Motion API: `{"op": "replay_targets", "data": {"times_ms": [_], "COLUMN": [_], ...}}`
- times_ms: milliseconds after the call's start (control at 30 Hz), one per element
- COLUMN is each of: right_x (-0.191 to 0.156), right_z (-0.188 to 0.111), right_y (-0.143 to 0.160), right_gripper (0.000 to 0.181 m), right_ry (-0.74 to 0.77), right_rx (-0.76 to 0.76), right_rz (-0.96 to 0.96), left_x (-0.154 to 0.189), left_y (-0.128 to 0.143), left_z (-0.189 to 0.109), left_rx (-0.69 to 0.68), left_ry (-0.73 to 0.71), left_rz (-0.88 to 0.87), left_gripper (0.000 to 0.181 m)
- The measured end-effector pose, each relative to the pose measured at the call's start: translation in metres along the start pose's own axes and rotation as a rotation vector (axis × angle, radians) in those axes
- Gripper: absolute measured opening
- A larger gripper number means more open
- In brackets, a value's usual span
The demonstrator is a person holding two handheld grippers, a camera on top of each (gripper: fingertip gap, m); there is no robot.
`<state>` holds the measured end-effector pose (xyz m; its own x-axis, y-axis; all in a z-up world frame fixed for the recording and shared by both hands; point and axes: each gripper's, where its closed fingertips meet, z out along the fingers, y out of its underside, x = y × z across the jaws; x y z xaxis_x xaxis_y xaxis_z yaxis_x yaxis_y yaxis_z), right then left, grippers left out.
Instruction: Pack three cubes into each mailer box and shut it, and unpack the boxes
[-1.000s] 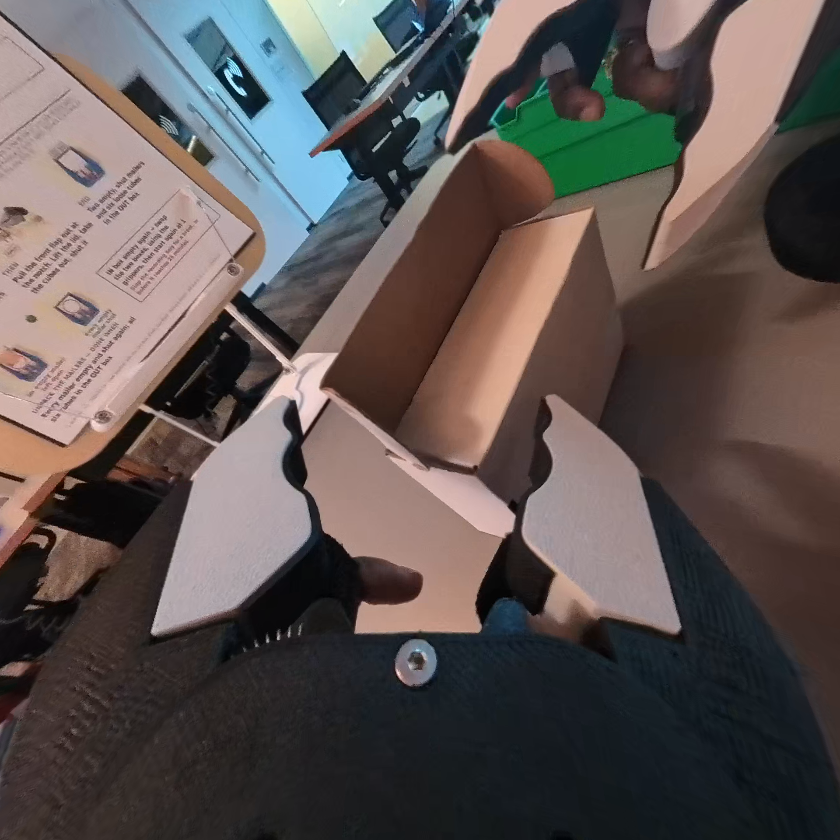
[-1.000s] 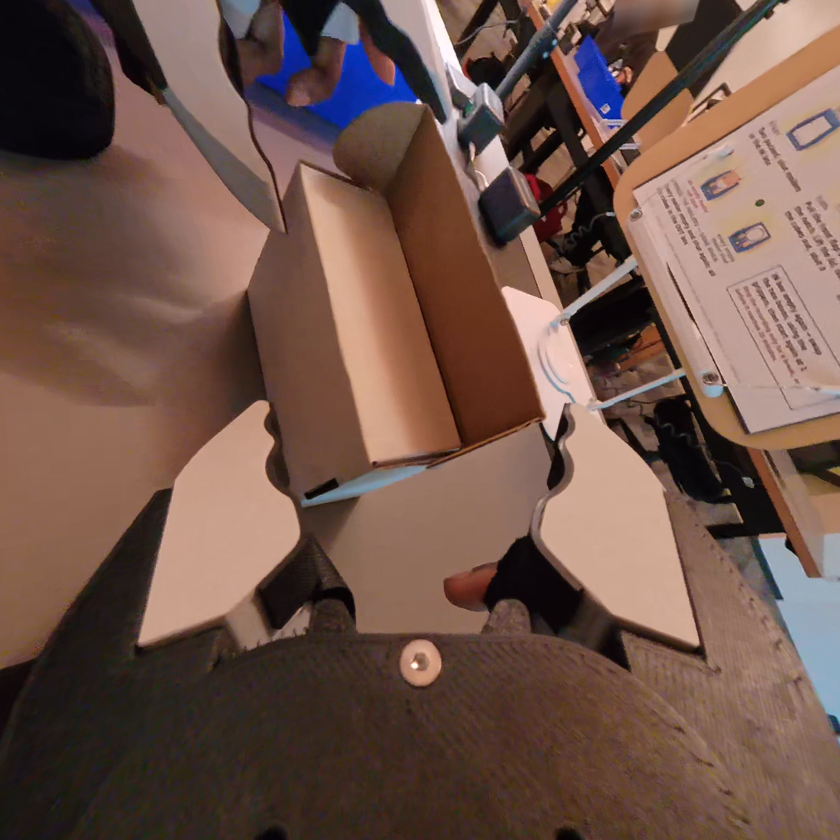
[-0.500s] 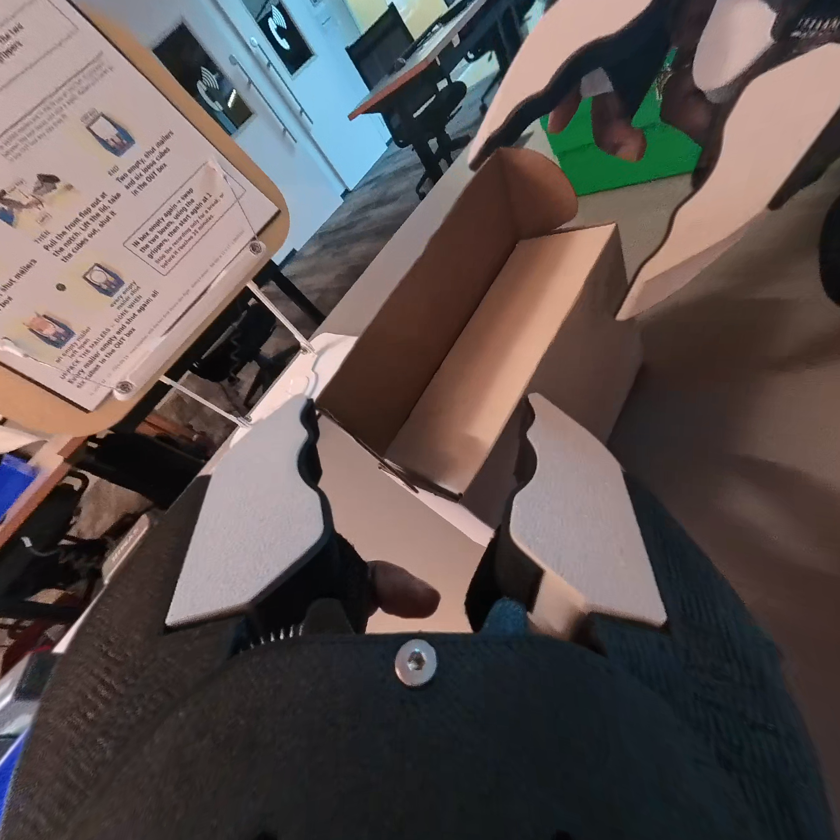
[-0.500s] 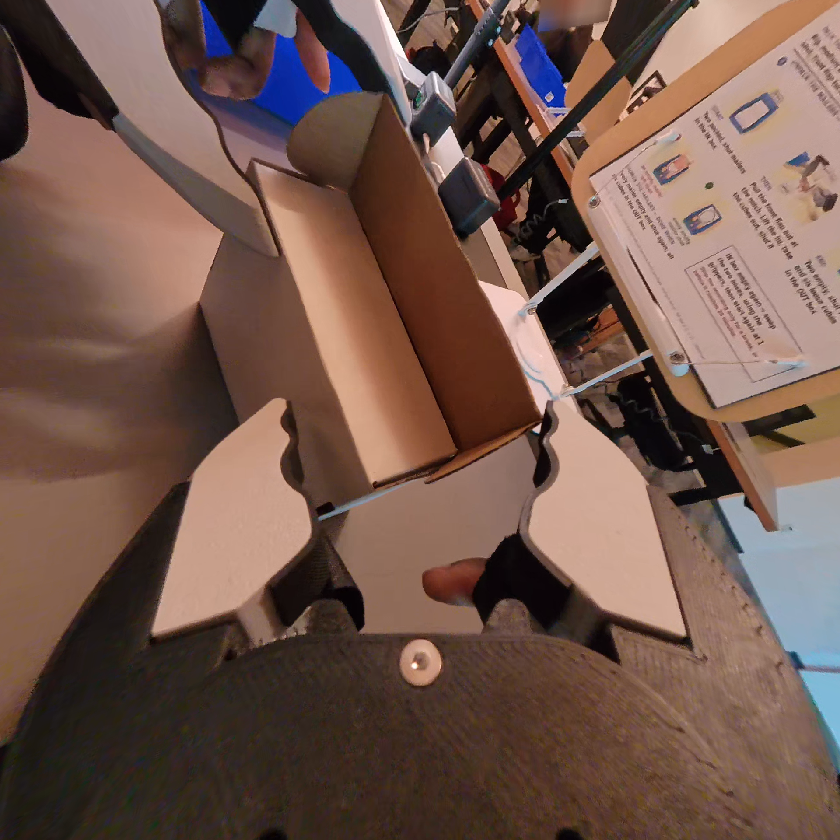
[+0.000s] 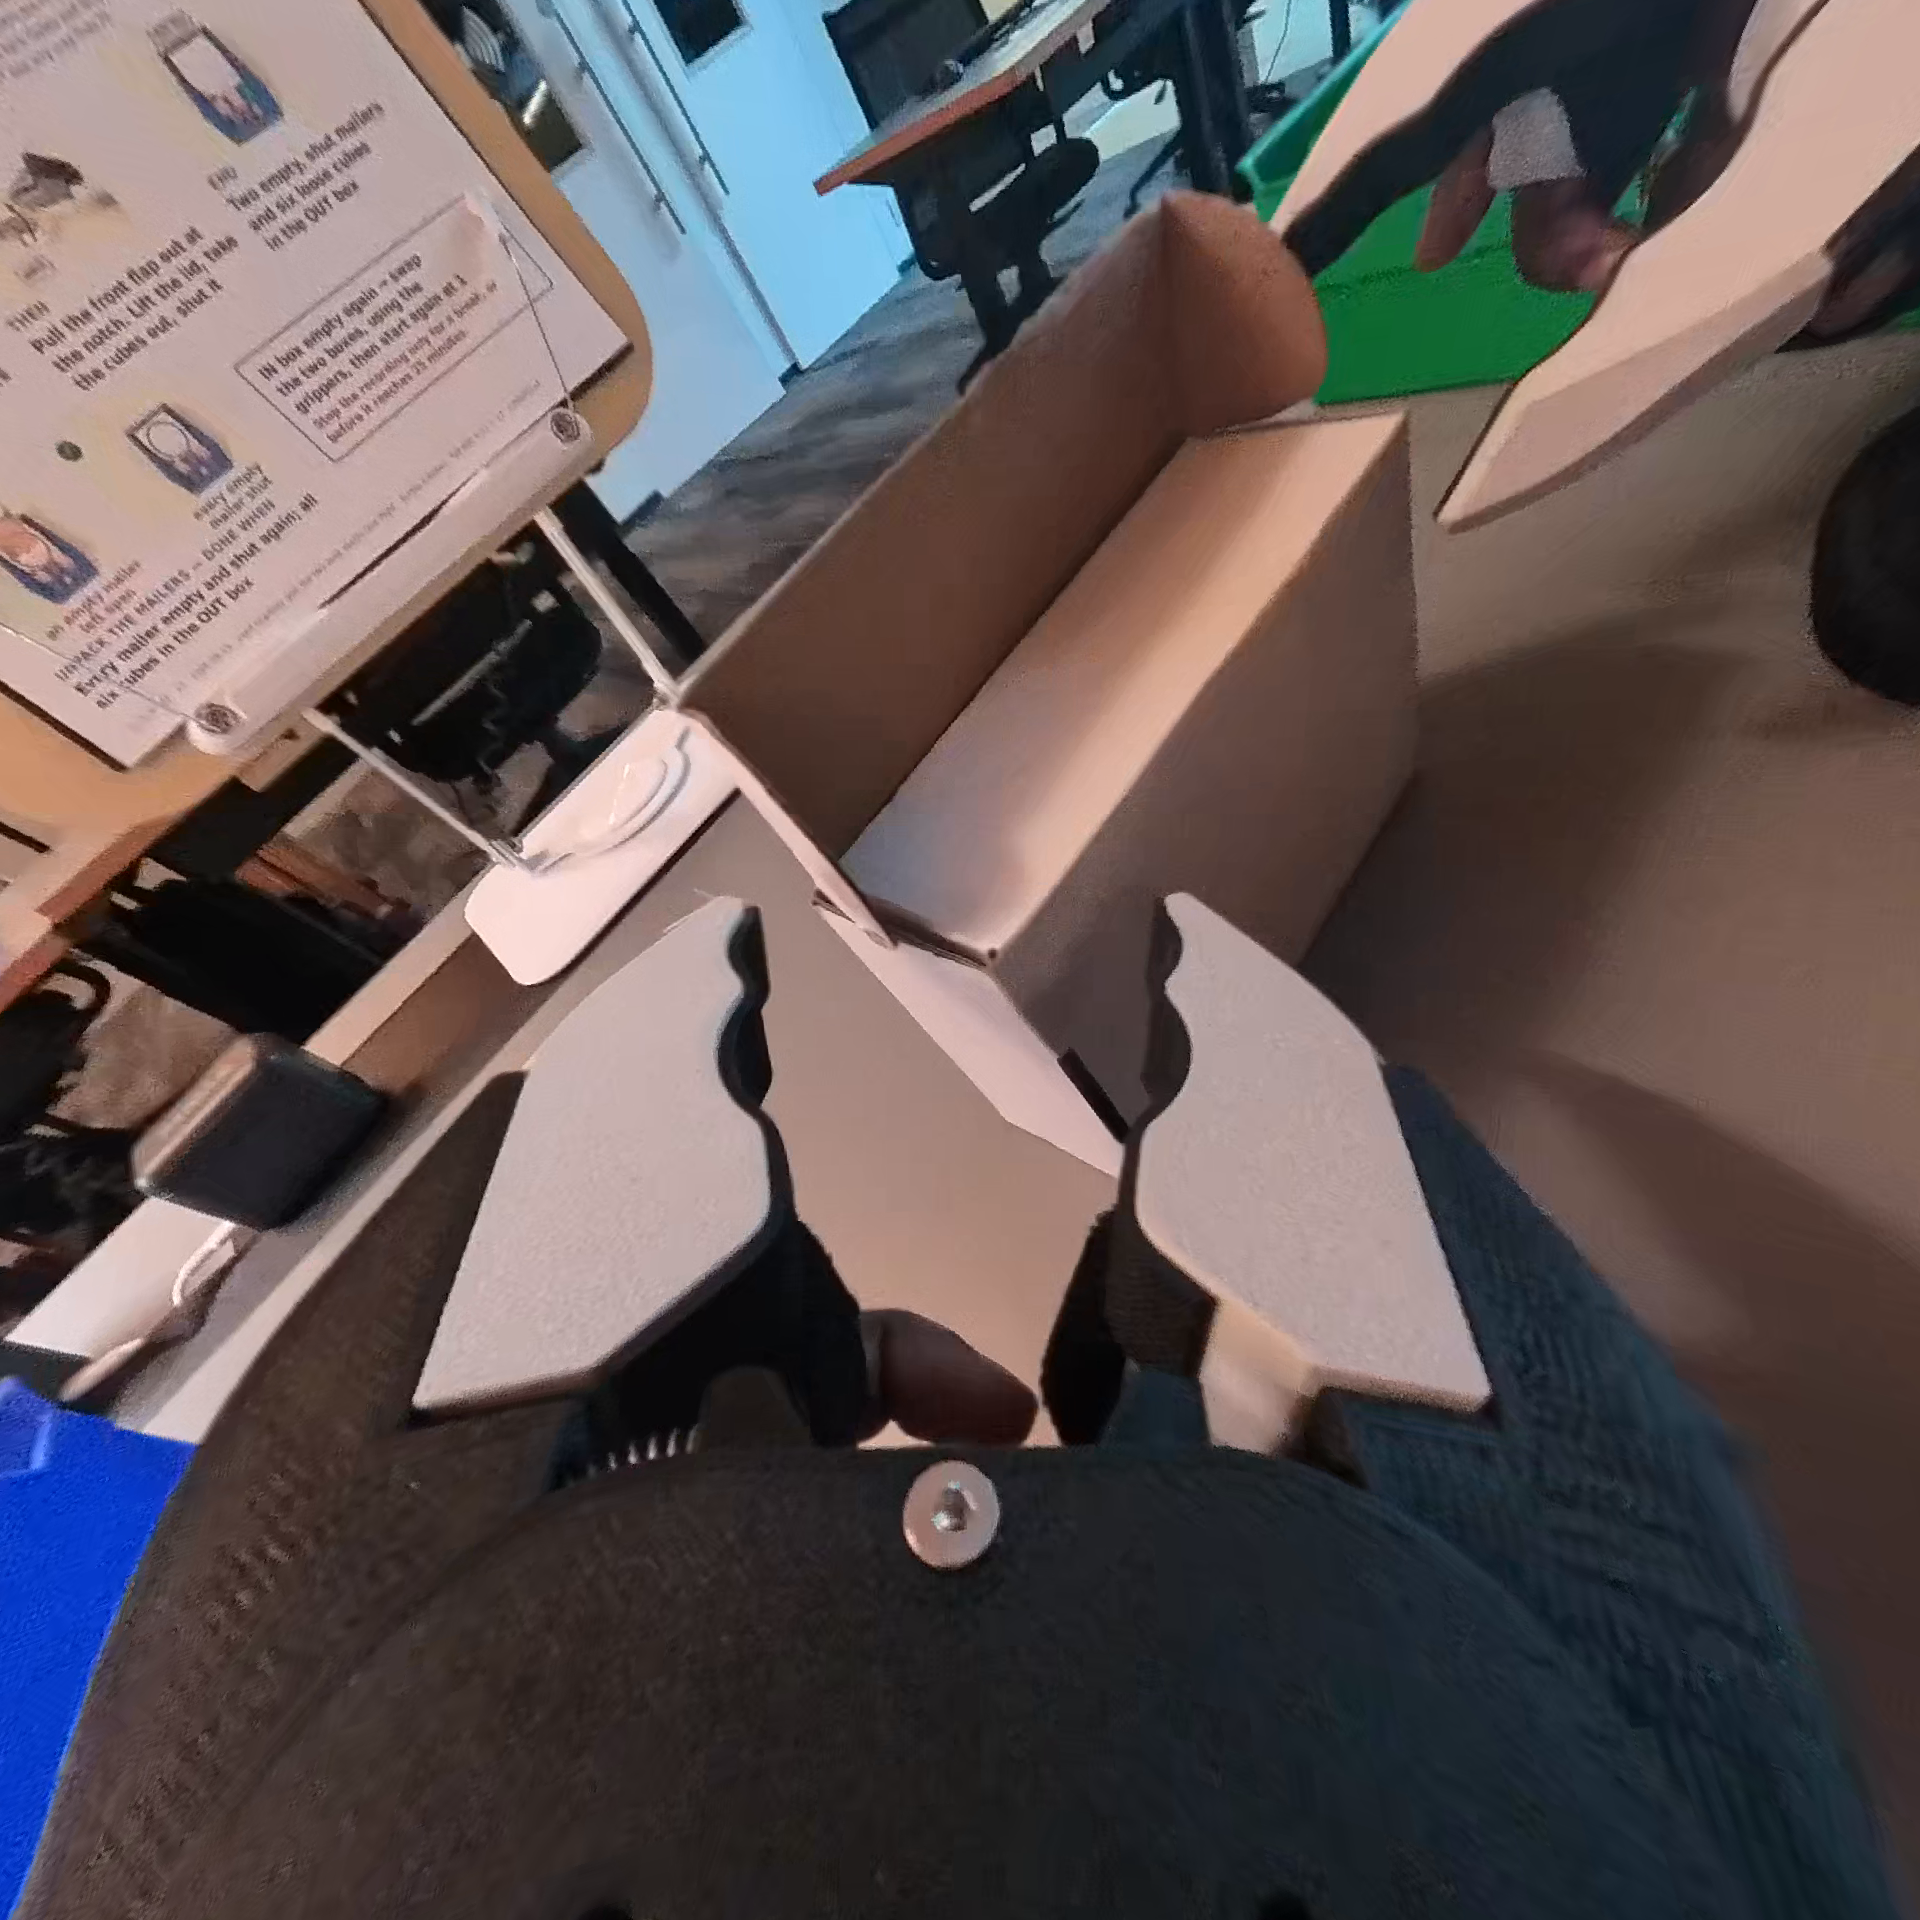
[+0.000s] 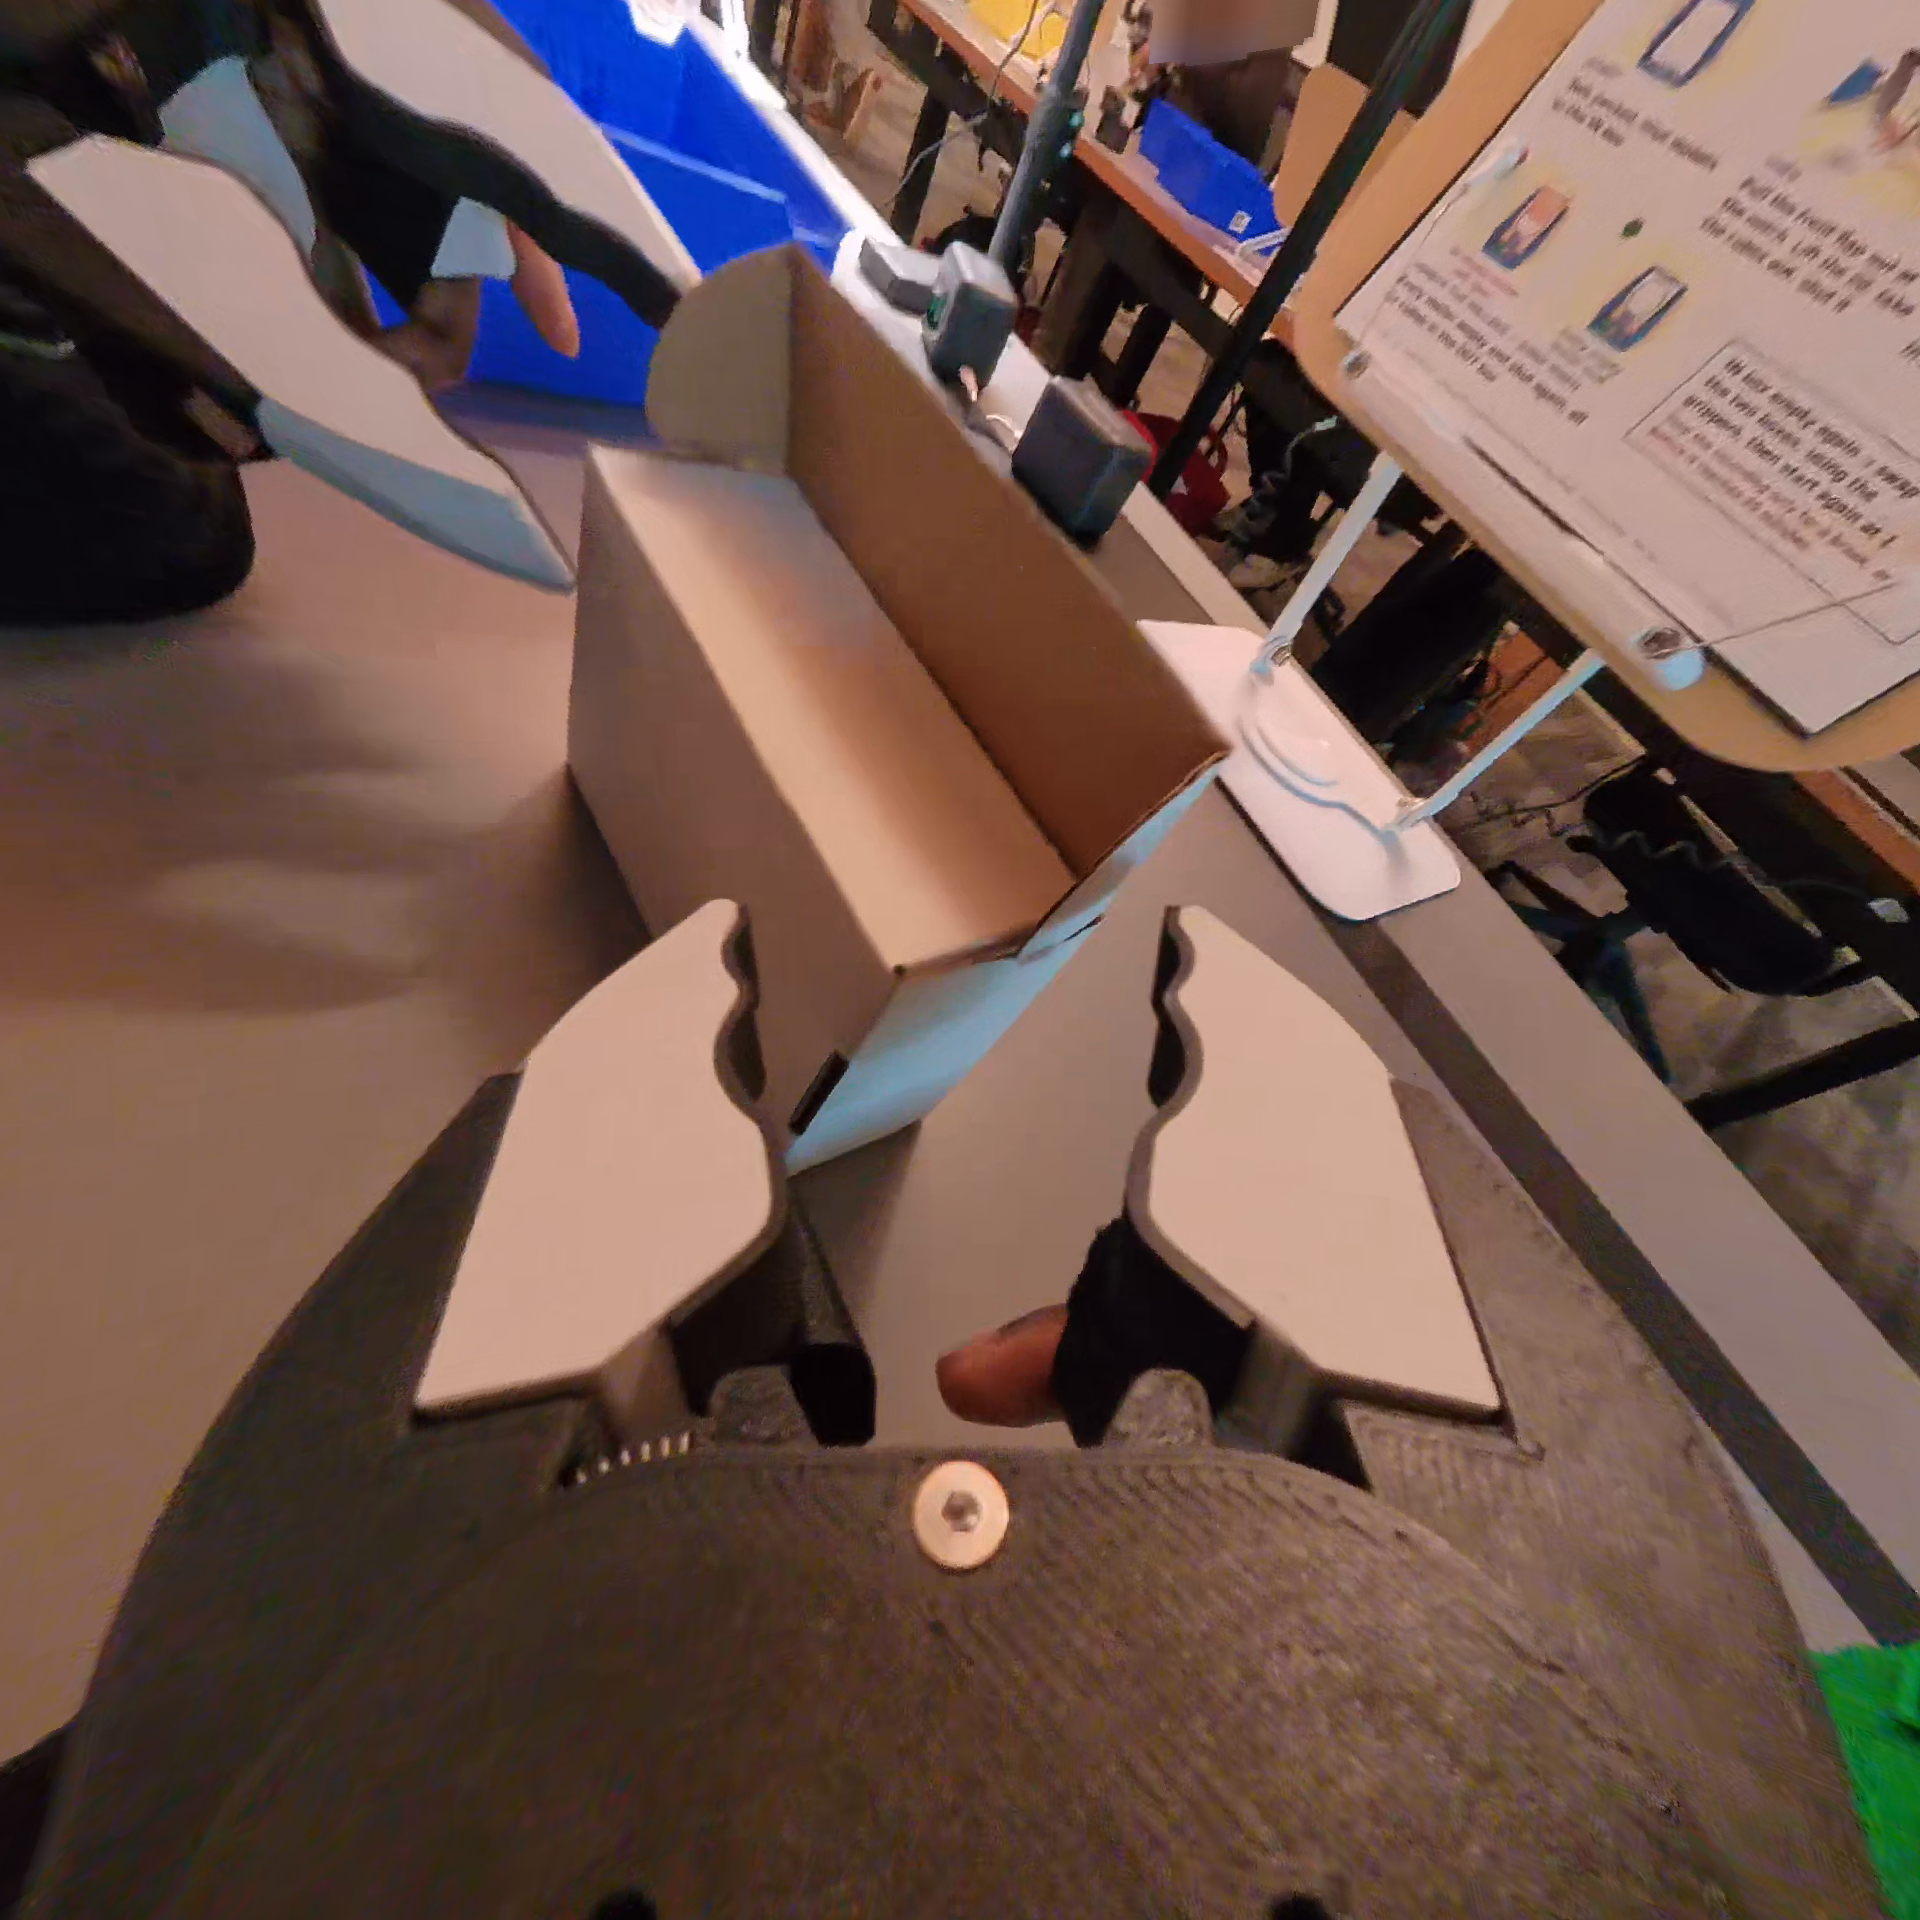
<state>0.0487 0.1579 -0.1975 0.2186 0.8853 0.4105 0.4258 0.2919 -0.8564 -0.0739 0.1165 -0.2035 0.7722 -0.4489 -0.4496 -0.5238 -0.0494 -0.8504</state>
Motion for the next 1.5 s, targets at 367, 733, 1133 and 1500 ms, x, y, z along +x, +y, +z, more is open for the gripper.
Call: {"op": "replay_targets", "data": {"times_ms": [367,733,1133,1500], "right_x": [-0.01,-0.013,-0.002,-0.004], "right_z": [0.006,0.006,-0.002,-0.001], "right_y": [0.006,0.015,-0.015,-0.016], "right_gripper": [0.059,0.057,0.083,0.054], "right_ry": [-0.004,0.009,0.004,0.022], "right_rx": [-0.032,-0.095,0.026,0.037], "right_rz": [-0.087,-0.19,-0.209,-0.291], "left_x": [0.005,0.011,-0.001,0.001], "left_y": [-0.004,0.006,-0.027,-0.011], "left_z": [0.002,0.002,-0.004,0.002], "left_rx": [0.007,-0.032,0.144,0.118], "left_ry": [-0.03,-0.042,0.016,0.03], "left_rz": [0.103,0.197,0.175,0.22], "left_gripper": [0.052,0.053,0.087,0.055]}}
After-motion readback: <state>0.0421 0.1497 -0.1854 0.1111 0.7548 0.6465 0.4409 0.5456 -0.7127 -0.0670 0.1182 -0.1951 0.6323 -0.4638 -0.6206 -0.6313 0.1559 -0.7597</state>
